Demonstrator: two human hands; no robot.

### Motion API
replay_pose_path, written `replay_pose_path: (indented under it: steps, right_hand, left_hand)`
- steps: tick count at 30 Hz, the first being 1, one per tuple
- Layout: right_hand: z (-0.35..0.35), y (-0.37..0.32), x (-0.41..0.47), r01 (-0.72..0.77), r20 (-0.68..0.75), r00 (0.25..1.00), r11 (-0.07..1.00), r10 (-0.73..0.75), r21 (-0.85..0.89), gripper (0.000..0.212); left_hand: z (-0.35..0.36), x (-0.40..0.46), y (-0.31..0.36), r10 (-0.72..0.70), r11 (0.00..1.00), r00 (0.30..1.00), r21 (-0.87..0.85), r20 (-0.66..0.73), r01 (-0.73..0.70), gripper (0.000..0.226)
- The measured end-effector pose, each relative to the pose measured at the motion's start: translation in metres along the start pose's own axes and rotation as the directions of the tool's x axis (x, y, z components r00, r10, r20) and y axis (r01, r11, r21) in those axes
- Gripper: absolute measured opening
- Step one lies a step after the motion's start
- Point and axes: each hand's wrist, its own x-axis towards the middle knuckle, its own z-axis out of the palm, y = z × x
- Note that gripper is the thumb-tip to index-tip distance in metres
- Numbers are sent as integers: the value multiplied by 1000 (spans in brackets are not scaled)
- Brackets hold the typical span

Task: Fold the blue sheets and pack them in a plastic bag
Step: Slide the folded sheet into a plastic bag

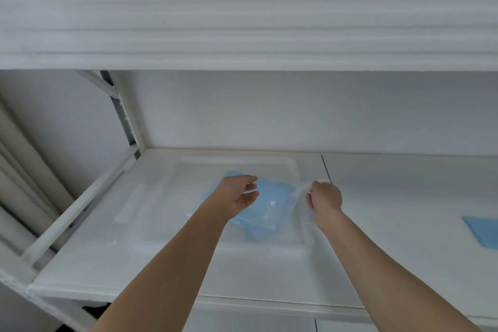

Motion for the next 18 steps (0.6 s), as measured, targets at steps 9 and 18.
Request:
replay_pose_path:
  steps: [9, 18]
  right_hand:
    - [13, -1, -2, 262, -46, 952, 886, -302, -383, 37]
    - [113, 33, -64, 330, 366, 901, 914, -231, -236, 33]
  left_hand:
    - [-76, 23, -26, 242, 925, 760, 380, -603, 7, 20]
    - [-202, 8, -30, 261, 789, 692, 561, -674, 249, 61]
